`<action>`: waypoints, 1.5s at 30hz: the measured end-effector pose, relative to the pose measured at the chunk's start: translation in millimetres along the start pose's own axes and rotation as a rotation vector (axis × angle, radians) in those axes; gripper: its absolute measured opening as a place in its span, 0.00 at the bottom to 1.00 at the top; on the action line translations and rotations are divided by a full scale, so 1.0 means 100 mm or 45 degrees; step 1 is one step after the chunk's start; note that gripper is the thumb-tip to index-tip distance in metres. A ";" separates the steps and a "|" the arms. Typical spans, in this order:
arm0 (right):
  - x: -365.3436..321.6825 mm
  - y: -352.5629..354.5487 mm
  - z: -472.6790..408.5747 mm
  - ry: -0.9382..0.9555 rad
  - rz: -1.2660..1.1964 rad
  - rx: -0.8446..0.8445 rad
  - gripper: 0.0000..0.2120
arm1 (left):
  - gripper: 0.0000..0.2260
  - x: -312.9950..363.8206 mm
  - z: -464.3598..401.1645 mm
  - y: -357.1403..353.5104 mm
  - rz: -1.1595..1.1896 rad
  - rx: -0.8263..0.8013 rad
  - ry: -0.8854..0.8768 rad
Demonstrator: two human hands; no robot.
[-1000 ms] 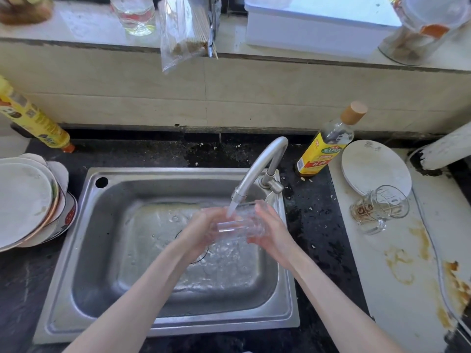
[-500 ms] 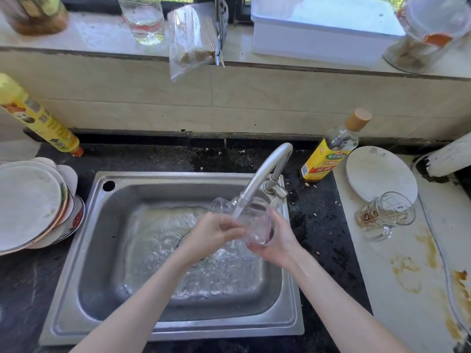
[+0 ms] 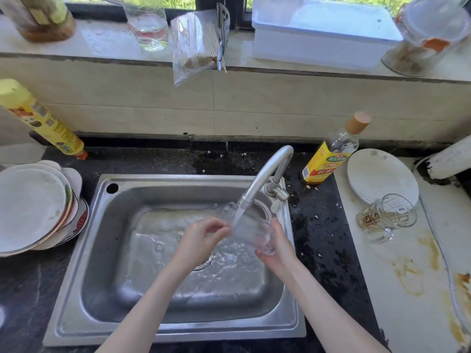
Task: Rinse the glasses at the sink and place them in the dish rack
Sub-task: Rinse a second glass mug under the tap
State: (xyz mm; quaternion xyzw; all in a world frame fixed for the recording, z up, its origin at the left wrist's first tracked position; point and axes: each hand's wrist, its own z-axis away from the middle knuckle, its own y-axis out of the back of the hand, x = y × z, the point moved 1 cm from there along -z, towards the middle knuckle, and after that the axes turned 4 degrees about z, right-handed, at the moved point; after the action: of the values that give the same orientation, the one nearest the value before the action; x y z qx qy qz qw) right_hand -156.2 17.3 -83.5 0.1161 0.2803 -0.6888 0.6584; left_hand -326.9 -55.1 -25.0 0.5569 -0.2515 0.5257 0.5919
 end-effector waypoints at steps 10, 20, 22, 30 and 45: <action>0.07 -0.07 0.07 -0.180 -0.265 -0.267 0.28 | 0.06 0.01 0.10 -0.09 0.121 0.010 -0.304; -0.04 -0.18 -0.08 -0.222 -0.022 -0.301 0.22 | 0.13 0.02 0.12 -0.17 0.058 0.183 -0.505; -0.13 -0.16 -0.14 -0.145 -0.127 -0.146 0.15 | 0.10 0.02 0.12 -0.17 -0.019 0.163 -0.539; -0.31 -0.08 -0.31 -0.069 -0.348 0.046 0.21 | 0.09 -0.03 0.08 -0.17 -0.094 0.146 -0.578; -0.45 -0.01 -0.22 -0.053 -0.352 -0.016 0.08 | 0.13 -0.04 0.03 -0.21 -0.161 0.111 -0.544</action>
State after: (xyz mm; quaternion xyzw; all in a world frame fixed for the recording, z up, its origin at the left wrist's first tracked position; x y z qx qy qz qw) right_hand -157.0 66.9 -77.2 0.0579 0.2841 -0.7734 0.5637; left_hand -308.2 -55.9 -35.5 0.6954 -0.3129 0.3680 0.5321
